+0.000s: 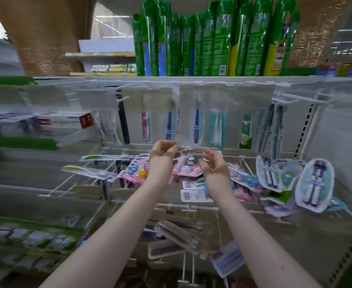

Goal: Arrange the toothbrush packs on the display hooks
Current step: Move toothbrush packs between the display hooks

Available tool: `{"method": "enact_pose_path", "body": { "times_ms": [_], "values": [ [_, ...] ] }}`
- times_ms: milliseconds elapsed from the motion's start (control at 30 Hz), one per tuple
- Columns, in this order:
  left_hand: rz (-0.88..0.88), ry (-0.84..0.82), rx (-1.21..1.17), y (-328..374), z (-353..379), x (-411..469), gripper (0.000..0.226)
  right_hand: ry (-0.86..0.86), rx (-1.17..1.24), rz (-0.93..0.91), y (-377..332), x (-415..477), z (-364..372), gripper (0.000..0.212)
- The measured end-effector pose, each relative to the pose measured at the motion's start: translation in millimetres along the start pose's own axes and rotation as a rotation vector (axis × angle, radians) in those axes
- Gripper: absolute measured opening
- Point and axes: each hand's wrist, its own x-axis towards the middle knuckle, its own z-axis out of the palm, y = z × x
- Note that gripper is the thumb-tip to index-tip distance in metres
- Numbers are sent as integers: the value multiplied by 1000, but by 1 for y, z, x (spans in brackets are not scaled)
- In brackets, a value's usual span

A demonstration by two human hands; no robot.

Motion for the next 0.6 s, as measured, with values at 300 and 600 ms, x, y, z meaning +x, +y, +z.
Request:
{"method": "enact_pose_path", "body": {
  "times_ms": [300,600],
  "values": [
    [-49,26,26,-8,-46,24,10,6,-20,22,-1,9,50,26],
    [-6,36,74,-13,-50,44,2,-72,-6,-5,5,40,65,45]
  ]
}}
